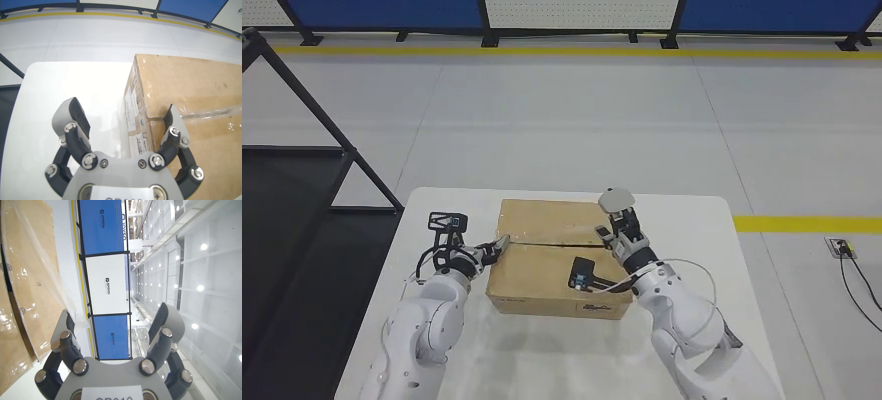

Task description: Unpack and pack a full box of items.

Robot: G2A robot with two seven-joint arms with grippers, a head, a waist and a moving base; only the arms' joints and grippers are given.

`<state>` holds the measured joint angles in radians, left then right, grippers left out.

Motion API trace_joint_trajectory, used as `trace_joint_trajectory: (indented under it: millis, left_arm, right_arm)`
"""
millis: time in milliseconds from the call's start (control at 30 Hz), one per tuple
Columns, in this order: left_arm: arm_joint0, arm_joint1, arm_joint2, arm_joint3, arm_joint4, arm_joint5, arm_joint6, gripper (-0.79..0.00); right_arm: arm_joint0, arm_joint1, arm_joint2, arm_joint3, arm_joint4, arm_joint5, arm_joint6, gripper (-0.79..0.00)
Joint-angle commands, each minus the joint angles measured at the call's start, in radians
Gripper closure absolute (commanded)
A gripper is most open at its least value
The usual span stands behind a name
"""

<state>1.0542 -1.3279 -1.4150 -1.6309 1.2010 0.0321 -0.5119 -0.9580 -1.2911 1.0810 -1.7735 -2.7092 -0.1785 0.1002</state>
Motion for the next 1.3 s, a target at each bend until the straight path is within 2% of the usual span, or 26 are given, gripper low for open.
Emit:
trace_joint_trajectory:
  millis: [0,300,533,900,1267]
  left_arm:
    - [0.002,0.000,0.001,-0.003,-0.001,0.001,0.000,-0.785]
    - [0.004,0.002,0.002,-0.006,-0.004,0.004,0.005,-0.785]
    - [0.005,-0.001,-0.043,-0.044,-0.072,0.082,0.043,-0.785]
    - [0.023,0.004,-0.105,-0.079,-0.123,0.123,0.057,-0.785]
    - [0.051,0.006,-0.140,-0.088,-0.170,0.147,0.093,-0.785]
  right_arm:
    - [-0.015,0.000,0.015,-0.008,0.013,0.020,0.005,-0.785]
    - [-0.033,-0.001,0.024,-0.018,0.002,0.019,-0.027,-0.785]
    - [-0.019,-0.007,0.014,-0.005,-0.007,0.042,-0.039,-0.785]
    - [0.039,-0.024,-0.012,-0.002,0.013,0.150,-0.091,-0.785]
    - [0.210,-0.052,-0.081,0.025,0.019,0.030,-0.150,-0.785]
